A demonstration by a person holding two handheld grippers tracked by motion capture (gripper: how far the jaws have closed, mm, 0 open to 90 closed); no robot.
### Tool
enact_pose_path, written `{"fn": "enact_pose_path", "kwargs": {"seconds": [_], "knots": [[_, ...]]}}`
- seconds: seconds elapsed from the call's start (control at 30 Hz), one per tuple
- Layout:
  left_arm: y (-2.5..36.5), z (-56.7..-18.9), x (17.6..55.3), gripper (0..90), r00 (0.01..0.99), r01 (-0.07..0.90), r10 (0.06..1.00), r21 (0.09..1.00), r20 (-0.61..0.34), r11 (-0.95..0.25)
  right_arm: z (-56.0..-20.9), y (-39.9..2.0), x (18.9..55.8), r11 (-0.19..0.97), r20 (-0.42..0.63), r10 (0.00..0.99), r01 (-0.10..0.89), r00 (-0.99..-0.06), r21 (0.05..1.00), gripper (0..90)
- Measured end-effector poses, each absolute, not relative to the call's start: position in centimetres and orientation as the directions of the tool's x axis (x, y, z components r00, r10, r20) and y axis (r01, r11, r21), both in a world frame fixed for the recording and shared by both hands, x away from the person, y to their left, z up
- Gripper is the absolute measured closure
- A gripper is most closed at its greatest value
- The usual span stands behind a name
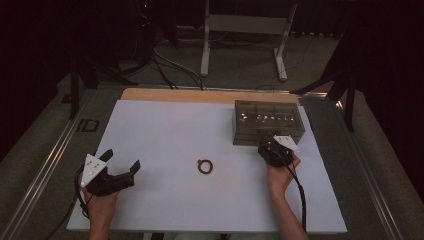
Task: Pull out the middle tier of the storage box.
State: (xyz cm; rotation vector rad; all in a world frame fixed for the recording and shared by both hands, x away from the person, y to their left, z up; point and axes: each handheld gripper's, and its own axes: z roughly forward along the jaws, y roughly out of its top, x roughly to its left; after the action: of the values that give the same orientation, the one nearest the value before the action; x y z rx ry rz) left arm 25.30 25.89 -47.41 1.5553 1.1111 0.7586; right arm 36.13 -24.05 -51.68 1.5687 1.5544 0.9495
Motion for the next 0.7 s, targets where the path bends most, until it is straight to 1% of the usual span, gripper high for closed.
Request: {"fn": "enact_pose_path", "kwargs": {"seconds": [0.07, 0.1, 0.23, 0.3, 0.33, 0.4, 0.7], "knots": [[25.87, -47.42, 25.32, 0.8, 0.373, 0.273, 0.926, 0.961, -0.068, -0.039, -51.66, -24.06, 36.05, -0.019, 0.018, 1.0, 0.465, 0.005, 0.885, 42.1], [25.87, -47.41, 25.31, 0.8, 0.374, 0.274, 0.925, 0.961, -0.065, -0.043, -51.66, -24.06, 36.05, -0.019, 0.018, 1.0, 0.465, 0.005, 0.885, 42.1], [25.84, -47.41, 25.31, 0.8, 0.374, 0.273, 0.925, 0.961, -0.065, -0.043, -51.75, -23.84, 35.95, -0.01, 0.014, 1.0, 0.466, -0.006, 0.885, 48.8], [25.88, -47.4, 25.31, 0.9, 0.373, 0.274, 0.925, 0.961, -0.066, -0.042, -51.75, -23.74, 35.93, -0.021, 0.025, 1.0, 0.465, -0.003, 0.885, 51.3], [25.88, -47.41, 25.32, 0.9, 0.372, 0.273, 0.926, 0.961, -0.068, -0.039, -51.73, -23.61, 35.88, -0.033, 0.036, 0.999, 0.458, 0.001, 0.888, 54.3], [25.89, -47.41, 25.32, 0.9, 0.371, 0.273, 0.926, 0.961, -0.068, -0.038, -51.72, -23.57, 35.87, -0.036, 0.04, 0.999, 0.456, 0.001, 0.889, 55.6], [25.88, -47.38, 25.31, 0.9, 0.369, 0.272, 0.927, 0.961, -0.067, -0.039, -51.68, -23.37, 35.91, -0.061, 0.058, 0.998, 0.46, 0.02, 0.886, 56.3]]}}
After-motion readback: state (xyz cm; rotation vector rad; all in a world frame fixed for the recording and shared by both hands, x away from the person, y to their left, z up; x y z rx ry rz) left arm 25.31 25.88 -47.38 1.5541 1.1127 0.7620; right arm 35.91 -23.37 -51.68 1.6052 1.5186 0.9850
